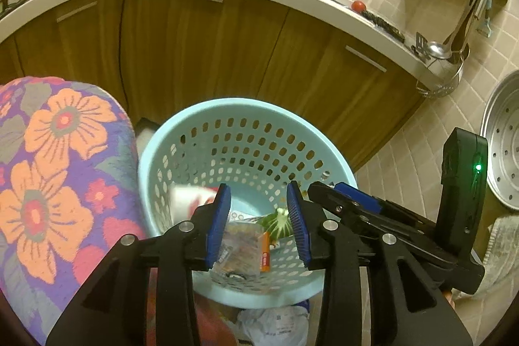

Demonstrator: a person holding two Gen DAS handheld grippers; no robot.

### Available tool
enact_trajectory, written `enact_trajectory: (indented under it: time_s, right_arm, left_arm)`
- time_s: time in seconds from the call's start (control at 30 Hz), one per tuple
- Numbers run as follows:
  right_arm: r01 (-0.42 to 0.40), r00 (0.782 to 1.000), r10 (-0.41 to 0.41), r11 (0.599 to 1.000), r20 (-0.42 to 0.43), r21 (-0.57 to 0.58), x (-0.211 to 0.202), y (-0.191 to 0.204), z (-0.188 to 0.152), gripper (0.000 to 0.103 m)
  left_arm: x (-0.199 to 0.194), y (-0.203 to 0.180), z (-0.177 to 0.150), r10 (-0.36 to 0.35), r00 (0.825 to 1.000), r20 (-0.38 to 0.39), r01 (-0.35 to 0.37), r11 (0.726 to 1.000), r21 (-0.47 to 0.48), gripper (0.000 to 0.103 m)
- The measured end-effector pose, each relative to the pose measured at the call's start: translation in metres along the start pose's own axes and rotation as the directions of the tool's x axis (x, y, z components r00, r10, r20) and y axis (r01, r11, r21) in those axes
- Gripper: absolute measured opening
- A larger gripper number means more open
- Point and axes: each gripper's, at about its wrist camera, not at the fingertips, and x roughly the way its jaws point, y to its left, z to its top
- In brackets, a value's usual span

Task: Collect trash
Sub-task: 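Carry cup and bok choy over the blue basket and open both tools, then move both open tools back over the table toward the orange peels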

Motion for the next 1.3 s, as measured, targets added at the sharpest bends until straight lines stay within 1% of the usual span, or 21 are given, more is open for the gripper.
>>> enact_trajectory:
  time_s: [0.23, 0.53, 0.63, 0.7, 0.83, 0.97, 1.1, 1.17, 1.3]
  right_arm:
    - [-0.006, 1.000, 0.006, 0.999, 0.024, -0.041, -0.013, 0.020, 0.000, 0.049]
    - [-0.016, 0.998, 0.024, 0.991, 0.059, -0.132, -0.033, 0.063, -0.005, 0.049]
    - [-0.021, 0.998, 0.031, 0.986, 0.060, -0.164, -0.036, 0.079, -0.009, 0.049]
    - [-0.030, 0.997, 0.042, 0.981, 0.057, -0.190, -0.038, 0.093, -0.012, 0.049]
    - [-0.060, 0.996, 0.073, 0.968, 0.043, -0.243, -0.039, 0.122, -0.021, 0.049]
    - [-0.092, 0.995, 0.103, 0.947, 0.018, -0.306, -0.035, 0.157, -0.034, 0.049]
    - [-0.123, 0.992, 0.129, 0.920, -0.007, -0.372, -0.029, 0.195, -0.046, 0.049]
    - [-0.146, 0.989, 0.149, 0.900, -0.025, -0.410, -0.025, 0.219, -0.053, 0.049]
    - [-0.194, 0.980, 0.187, 0.858, -0.063, -0.476, -0.017, 0.262, -0.064, 0.049]
  left_arm:
    - [-0.028, 0.008, -0.004, -0.001, 0.998, 0.056, 0.002, 1.000, -0.017, 0.035]
    - [-0.082, 0.029, -0.020, 0.005, 0.989, 0.151, 0.005, 0.997, -0.072, 0.036]
    - [-0.100, 0.037, -0.023, 0.013, 0.983, 0.182, 0.003, 0.996, -0.089, 0.043]
    - [-0.116, 0.044, -0.027, 0.015, 0.978, 0.209, 0.007, 0.995, -0.104, 0.045]
    - [-0.143, 0.058, -0.035, 0.043, 0.966, 0.254, -0.009, 0.991, -0.132, 0.045]
    - [-0.174, 0.080, -0.048, 0.080, 0.950, 0.302, -0.024, 0.982, -0.185, 0.045]
    - [-0.204, 0.105, -0.063, 0.137, 0.932, 0.334, -0.061, 0.972, -0.228, 0.045]
    - [-0.218, 0.121, -0.072, 0.172, 0.923, 0.343, -0.085, 0.963, -0.255, 0.045]
    - [-0.244, 0.152, -0.093, 0.265, 0.906, 0.331, -0.164, 0.939, -0.303, 0.045]
